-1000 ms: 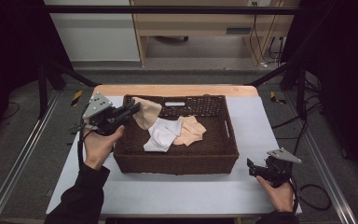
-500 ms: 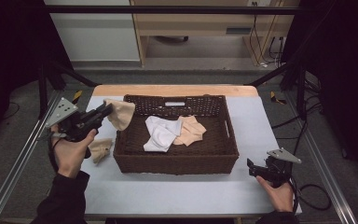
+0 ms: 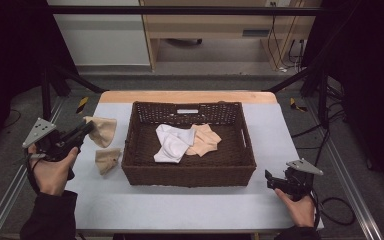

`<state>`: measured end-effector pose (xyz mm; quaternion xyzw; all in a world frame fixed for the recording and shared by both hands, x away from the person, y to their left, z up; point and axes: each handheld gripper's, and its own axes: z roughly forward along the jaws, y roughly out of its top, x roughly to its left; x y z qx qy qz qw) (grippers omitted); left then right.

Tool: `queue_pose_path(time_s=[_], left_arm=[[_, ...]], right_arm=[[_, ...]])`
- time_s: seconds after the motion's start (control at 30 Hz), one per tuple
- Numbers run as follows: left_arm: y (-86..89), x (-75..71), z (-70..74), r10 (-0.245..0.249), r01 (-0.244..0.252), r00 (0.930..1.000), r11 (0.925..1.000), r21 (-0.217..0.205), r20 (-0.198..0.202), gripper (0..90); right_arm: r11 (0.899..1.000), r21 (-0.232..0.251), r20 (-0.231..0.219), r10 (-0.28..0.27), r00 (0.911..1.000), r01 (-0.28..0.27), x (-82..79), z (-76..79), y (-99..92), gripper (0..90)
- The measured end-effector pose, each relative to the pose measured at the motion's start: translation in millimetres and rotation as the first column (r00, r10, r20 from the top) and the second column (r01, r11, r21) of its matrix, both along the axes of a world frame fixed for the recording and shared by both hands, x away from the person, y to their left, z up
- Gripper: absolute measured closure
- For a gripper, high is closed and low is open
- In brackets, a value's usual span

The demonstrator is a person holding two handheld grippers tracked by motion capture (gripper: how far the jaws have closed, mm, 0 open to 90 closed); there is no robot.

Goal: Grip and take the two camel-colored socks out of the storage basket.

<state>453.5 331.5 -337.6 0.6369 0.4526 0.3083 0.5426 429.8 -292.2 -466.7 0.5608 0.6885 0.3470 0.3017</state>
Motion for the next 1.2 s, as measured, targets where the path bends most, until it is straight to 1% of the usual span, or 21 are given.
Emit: queue_pose_path(time_s=[0.1, 0.17, 0.33, 0.37, 0.5, 0.57, 0.63, 0.7, 0.73, 0.77, 0.8, 0.83, 0.87, 0.9, 0.97, 1.0, 1.03, 1.1, 1.13, 1.2], left_arm=[[7.3, 2.2, -12.6, 0.023, -0.022, 0.9989, 0.9995, 0.023, -0.04, 83.6], [11.2, 4.3, -21.1, 0.037, -0.034, 0.9968, 0.9987, 0.038, -0.07, 83.6], [13.7, 11.9, -41.9, 0.059, -0.049, 0.988, 0.9957, 0.079, -0.143, 83.5], [13.4, 13.7, -47.0, 0.062, -0.048, 0.985, 0.9945, 0.094, -0.161, 83.4], [11.7, 17.9, -61.9, 0.067, -0.042, 0.975, 0.9917, 0.122, -0.212, 83.2], [10.9, 19.9, -70.5, 0.072, -0.037, 0.9669, 0.9889, 0.144, -0.245, 83.0], [10.4, 21.2, -77.0, 0.075, -0.034, 0.9611, 0.9869, 0.157, -0.266, 82.8], [10.3, 22.4, -84.0, 0.076, -0.026, 0.9527, 0.9848, 0.172, -0.294, 82.2], [10.3, 22.6, -86.1, 0.076, -0.023, 0.9506, 0.9843, 0.175, -0.301, 81.4], [10.1, 23.0, -88.8, 0.074, -0.019, 0.9465, 0.9842, 0.176, -0.314, 80.0], [10.3, 23.0, -91.2, 0.077, -0.019, 0.9445, 0.9834, 0.181, -0.319, 77.7], [10.6, 22.7, -93.5, 0.086, -0.027, 0.9436, 0.9825, 0.184, -0.32, 73.4], [10.9, 22.7, -94.7, 0.09, -0.033, 0.9417, 0.9835, 0.178, -0.324, 66.3], [11.4, 22.4, -95.2, 0.094, -0.04, 0.9422, 0.9847, 0.17, -0.322, 61.2], [13.4, 21.3, -95.3, 0.107, -0.062, 0.946, 0.9863, 0.152, -0.306, 50.7], [14.0, 20.8, -95.4, 0.108, -0.068, 0.9477, 0.9877, 0.141, -0.3, 42.7], [14.3, 20.0, -95.4, 0.107, -0.069, 0.9473, 0.9887, 0.133, -0.302, 37.3], [14.9, 16.2, -95.5, 0.101, -0.064, 0.949, 0.9891, 0.132, -0.298, 33.8], [15.0, 14.0, -95.8, 0.099, -0.063, 0.949, 0.9897, 0.128, -0.299, 30.6], [16.0, 8.4, -95.6, 0.1, -0.065, 0.9497, 0.9899, 0.126, -0.297, 27.1]], right_arm=[[1.0, 0.001, 0.0, 0.0, 1.0, 0.0, -0.1, 0.2, -0.2, 5.7], [1.0, -0.002, 0.003, 0.001, 1.0, -0.001, -0.1, 0.2, -0.1, 5.7], [1.0, -0.001, 0.005, 0.003, 1.0, -0.003, -0.4, 0.4, -0.1, 5.8], [1.0, 0.001, 0.005, 0.002, 1.0, -0.002, -0.6, 0.4, -0.1, 5.7], [1.0, 0.001, 0.003, 0.003, 1.0, -0.003, -0.9, 0.5, 0.2, 5.8], [1.0, 0.001, 0.003, 0.004, 1.0, -0.004, -0.8, 0.4, 0.5, 5.8], [1.0, 0.002, 0.002, 0.005, 1.0, -0.005, -0.8, 0.4, 0.7, 5.8], [1.0, -0.001, 0.002, 0.006, 1.0, -0.006, -0.6, 0.2, 0.6, 5.8], [1.0, -0.002, 0.001, 0.007, 1.0, -0.007, -0.6, 0.1, 0.6, 5.8], [1.0, -0.002, 0.0, 0.008, 1.0, -0.008, -0.6, 0.1, 0.7, 5.8], [1.0, -0.003, 0.0, 0.009, 1.0, -0.009, -0.6, 0.0, 0.8, 5.8], [1.0, -0.002, -0.001, 0.008, 1.0, -0.008, -0.7, 0.0, 1.0, 5.8], [1.0, -0.002, -0.001, 0.008, 1.0, -0.008, -0.7, 0.0, 1.0, 5.8], [1.0, -0.002, -0.001, 0.008, 1.0, -0.008, -0.8, 0.0, 1.0, 5.8], [1.0, -0.001, -0.003, 0.006, 1.0, -0.006, -1.0, 0.0, 1.1, 5.8], [1.0, 0.0, -0.003, 0.006, 1.0, -0.006, -1.1, 0.0, 1.1, 5.8], [1.0, -0.002, -0.002, 0.007, 1.0, -0.007, -1.2, 0.1, 0.8, 5.8], [1.0, -0.002, 0.0, 0.007, 1.0, -0.007, -1.2, 0.2, 0.5, 5.8], [1.0, -0.002, 0.002, 0.006, 1.0, -0.006, -1.3, 0.2, 0.4, 5.8], [1.0, 0.0, 0.001, 0.004, 1.0, -0.004, -1.5, 0.3, 0.4, 5.8]])
